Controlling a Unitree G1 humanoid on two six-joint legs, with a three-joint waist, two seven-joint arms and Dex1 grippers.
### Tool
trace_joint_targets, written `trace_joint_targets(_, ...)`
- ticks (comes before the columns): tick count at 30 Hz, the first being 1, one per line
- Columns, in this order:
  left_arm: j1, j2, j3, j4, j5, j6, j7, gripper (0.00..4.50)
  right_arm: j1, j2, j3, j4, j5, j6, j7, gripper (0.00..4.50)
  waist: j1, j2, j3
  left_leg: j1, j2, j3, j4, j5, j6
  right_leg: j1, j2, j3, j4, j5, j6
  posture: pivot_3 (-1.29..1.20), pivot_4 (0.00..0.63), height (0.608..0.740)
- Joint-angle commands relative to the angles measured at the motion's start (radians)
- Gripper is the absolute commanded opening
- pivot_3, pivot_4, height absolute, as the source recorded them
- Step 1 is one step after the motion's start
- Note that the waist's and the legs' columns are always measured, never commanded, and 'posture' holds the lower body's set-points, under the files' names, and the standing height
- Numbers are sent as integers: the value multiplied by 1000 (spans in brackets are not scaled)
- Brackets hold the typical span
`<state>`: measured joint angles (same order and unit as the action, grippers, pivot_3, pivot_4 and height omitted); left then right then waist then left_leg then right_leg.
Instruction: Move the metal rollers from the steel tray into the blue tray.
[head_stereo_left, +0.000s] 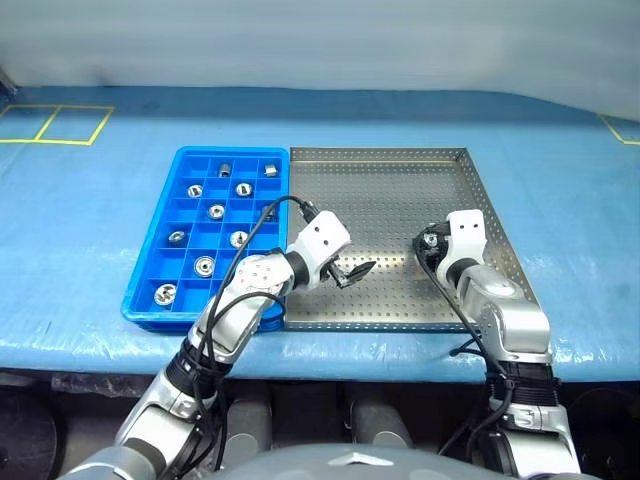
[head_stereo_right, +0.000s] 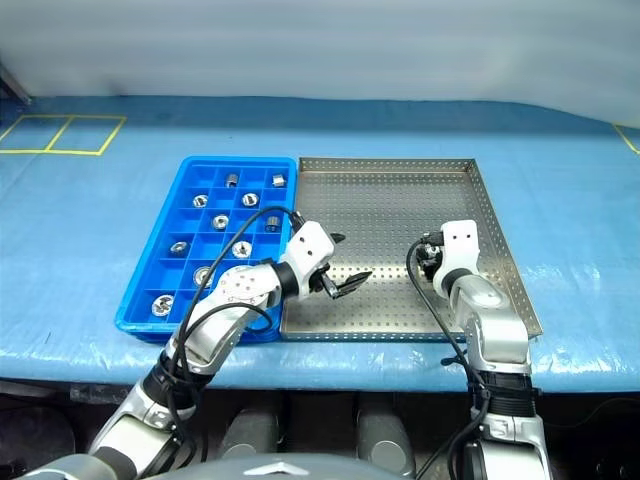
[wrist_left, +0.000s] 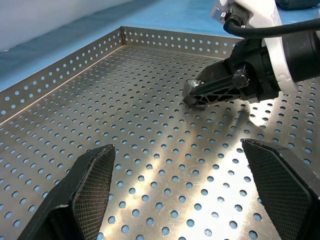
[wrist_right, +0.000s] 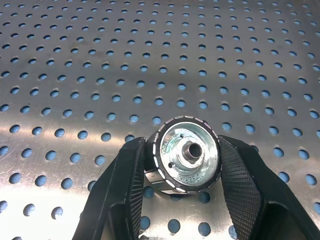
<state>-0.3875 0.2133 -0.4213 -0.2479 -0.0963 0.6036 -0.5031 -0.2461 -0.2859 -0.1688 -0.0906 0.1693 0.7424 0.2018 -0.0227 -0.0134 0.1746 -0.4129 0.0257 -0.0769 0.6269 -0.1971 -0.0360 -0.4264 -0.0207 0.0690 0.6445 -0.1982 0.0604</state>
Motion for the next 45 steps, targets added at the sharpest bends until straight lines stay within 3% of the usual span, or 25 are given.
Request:
trace_joint_targets(1,7,14,13,-76,13,3,8,4430,-8,-3,4,-63,15,-24,14,1843,0,0,0,0,0,0,0,0,0,0,0,0,0,0,0,111,150,740)
trace_joint_targets(10,115,168,134,-466,18,243,57,4430,3,-35,171,-353,187,26,261,1843,1,0,0,0,1,-1,-2,0,0,-1,1,0,0,0,0,175,150,740)
trace_joint_targets(19,220,322,387,-763,8,519,93,4430,-82,18,372,-373,240,65,325,1843,34,0,0,0,1,-2,-1,0,0,0,0,-2,0,-1,-1,294,150,740)
trace_joint_targets(25,290,342,440,-779,7,571,131,4430,-126,73,453,-318,235,63,329,1843,69,-1,0,0,1,-2,-1,0,0,0,0,-3,0,-1,-2,313,150,740)
trace_joint_targets(35,298,329,416,-734,-9,558,158,4430,-138,164,564,-152,229,63,364,1843,88,-1,1,0,1,-2,-2,0,0,-1,0,-3,0,-1,-2,321,150,740)
trace_joint_targets(45,302,319,390,-723,-20,549,167,4430,-158,191,574,-55,202,47,372,1843,96,-1,0,1,1,-2,-2,0,0,-1,0,-3,0,-1,-2,333,150,740)
